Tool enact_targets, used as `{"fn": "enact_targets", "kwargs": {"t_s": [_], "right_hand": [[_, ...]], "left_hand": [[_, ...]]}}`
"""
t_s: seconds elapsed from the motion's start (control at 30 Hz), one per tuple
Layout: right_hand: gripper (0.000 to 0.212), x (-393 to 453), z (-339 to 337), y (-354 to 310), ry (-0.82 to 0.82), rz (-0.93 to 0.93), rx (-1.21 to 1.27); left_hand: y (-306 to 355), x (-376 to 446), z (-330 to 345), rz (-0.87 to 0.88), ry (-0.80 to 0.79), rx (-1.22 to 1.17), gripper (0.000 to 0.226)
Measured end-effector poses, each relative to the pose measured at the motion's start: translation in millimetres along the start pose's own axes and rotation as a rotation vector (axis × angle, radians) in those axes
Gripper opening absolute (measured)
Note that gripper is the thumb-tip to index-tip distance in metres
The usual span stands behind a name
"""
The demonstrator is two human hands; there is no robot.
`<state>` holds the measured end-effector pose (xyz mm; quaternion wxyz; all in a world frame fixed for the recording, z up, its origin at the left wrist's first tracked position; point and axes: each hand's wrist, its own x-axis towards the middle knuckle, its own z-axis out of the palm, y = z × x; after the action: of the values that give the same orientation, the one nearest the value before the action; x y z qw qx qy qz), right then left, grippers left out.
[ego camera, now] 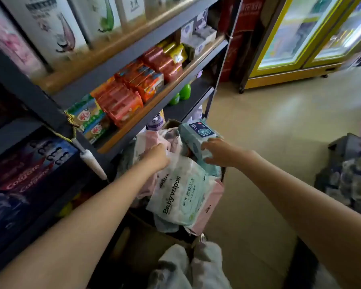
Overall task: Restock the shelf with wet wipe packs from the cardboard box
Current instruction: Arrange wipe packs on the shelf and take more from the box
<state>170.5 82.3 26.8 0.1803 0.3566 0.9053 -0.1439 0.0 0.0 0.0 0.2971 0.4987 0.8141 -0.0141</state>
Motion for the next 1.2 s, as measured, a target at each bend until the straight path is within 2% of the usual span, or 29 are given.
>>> {"fn": "enact_targets", "kwargs": {"t_s": [0.07, 0.13, 0.23, 0.3, 0.33, 0.4, 0.5, 0.57, 0.63, 0.7, 0.83, 0.97, 1.1, 1.2], "right_hand": [[0.037, 24, -3, -4, -0.02, -0.036, -0.006], [0.034, 45, -6, -13, -0.069, -0.075, 0.018], [0.045, 78, -5, -32, -0.169, -0.189, 0.082], [0.058, 89, 3, -47, -0.264, -0.243, 0.104], [0.062, 92, 10, -54, -0.288, -0.262, 0.119], [0.065, 95, 23, -62, -0.296, -0.27, 0.143], [0.047, 96, 28, -65, -0.255, -0.34, 0.056], [0.027, 92, 21, -69, -0.228, -0.409, -0.046], [0.019, 87, 15, -67, -0.238, -0.46, -0.07], [0.015, 82, 4, -63, -0.288, -0.462, -0.034], [0.016, 60, -32, -49, -0.417, -0.403, -0.037], [0.024, 17, -100, -25, -0.43, -0.32, -0.073], [0.029, -55, -172, 15, -0.272, -0.192, -0.023], [0.031, -112, -208, 51, -0.018, -0.064, -0.009]], "left_hand": [[-4, 5, 9, -0.072, -0.086, 0.135, 0.035], [-11, 2, 25, -0.074, -0.168, 0.196, 0.033], [-18, 9, 31, -0.077, -0.3, 0.119, 0.024], [-23, 16, 24, -0.11, -0.372, 0.031, 0.008], [-27, 20, 22, -0.117, -0.392, -0.038, 0.009], [-28, 17, 21, -0.133, -0.45, -0.163, 0.027], [-28, 2, 25, -0.174, -0.513, -0.274, 0.026], [-31, -7, 32, -0.232, -0.505, -0.514, 0.023], [-33, -13, 34, -0.278, -0.526, -0.763, 0.023], [-26, -19, 28, -0.291, -0.559, -0.824, 0.022], [12, -39, 0, -0.17, -0.505, -0.594, 0.022], [61, -60, -58, 0.018, -0.455, -0.55, 0.025], [128, -83, -125, 0.223, -0.366, -0.426, 0.025], [193, -102, -161, 0.386, -0.311, -0.366, 0.035]]}}
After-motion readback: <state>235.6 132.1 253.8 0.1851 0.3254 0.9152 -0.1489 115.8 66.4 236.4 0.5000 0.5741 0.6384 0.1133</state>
